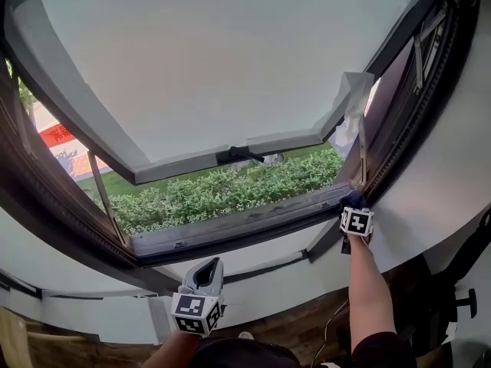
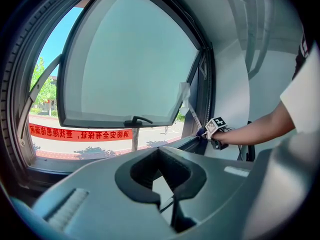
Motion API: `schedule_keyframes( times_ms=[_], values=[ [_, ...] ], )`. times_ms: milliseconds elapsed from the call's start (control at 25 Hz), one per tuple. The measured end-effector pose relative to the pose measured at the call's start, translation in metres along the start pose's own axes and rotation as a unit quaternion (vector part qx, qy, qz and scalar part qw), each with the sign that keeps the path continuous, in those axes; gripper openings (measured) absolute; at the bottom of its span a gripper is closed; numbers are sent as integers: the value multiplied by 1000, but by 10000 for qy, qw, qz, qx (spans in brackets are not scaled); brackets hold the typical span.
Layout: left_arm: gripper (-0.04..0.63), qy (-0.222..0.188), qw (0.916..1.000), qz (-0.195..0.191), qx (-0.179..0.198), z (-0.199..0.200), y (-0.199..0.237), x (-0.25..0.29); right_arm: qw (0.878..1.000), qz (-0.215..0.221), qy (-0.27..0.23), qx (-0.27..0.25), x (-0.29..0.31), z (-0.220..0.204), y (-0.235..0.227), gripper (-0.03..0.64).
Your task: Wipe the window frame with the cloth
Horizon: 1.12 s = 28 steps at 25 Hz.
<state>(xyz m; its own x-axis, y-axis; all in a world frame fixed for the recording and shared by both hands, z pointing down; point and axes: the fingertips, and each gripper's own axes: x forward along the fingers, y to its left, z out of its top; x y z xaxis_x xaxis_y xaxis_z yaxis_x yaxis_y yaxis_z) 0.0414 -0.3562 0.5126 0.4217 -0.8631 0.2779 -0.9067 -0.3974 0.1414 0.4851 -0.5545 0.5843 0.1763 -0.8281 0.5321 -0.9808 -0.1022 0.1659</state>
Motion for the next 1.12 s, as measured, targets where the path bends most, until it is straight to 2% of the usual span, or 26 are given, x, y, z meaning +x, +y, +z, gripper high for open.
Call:
schedule_keyframes(
  times_ms=[160,320,480,760,960,1120],
  values=[
    [8,-63,10000,-10,31,4,-1,-14,9987,-78,-394,-320,-14,5,7,74],
    [8,-128,9999,-59,42,6,3,-22,9936,-305,-1085,-82,-49,20,11,74],
    [8,-247,9995,-198,69,16,6,-27,9860,-283,-1645,-43,-100,31,32,74],
    [8,-445,9974,-521,205,32,1,-37,9692,33,-2437,341,-198,39,103,74],
    [8,-530,9960,-666,257,35,-1,-48,9435,535,-3165,826,-270,41,149,74],
    [8,-498,9953,-779,292,31,-2,-54,9360,638,-3325,968,-315,20,180,74]
  ],
)
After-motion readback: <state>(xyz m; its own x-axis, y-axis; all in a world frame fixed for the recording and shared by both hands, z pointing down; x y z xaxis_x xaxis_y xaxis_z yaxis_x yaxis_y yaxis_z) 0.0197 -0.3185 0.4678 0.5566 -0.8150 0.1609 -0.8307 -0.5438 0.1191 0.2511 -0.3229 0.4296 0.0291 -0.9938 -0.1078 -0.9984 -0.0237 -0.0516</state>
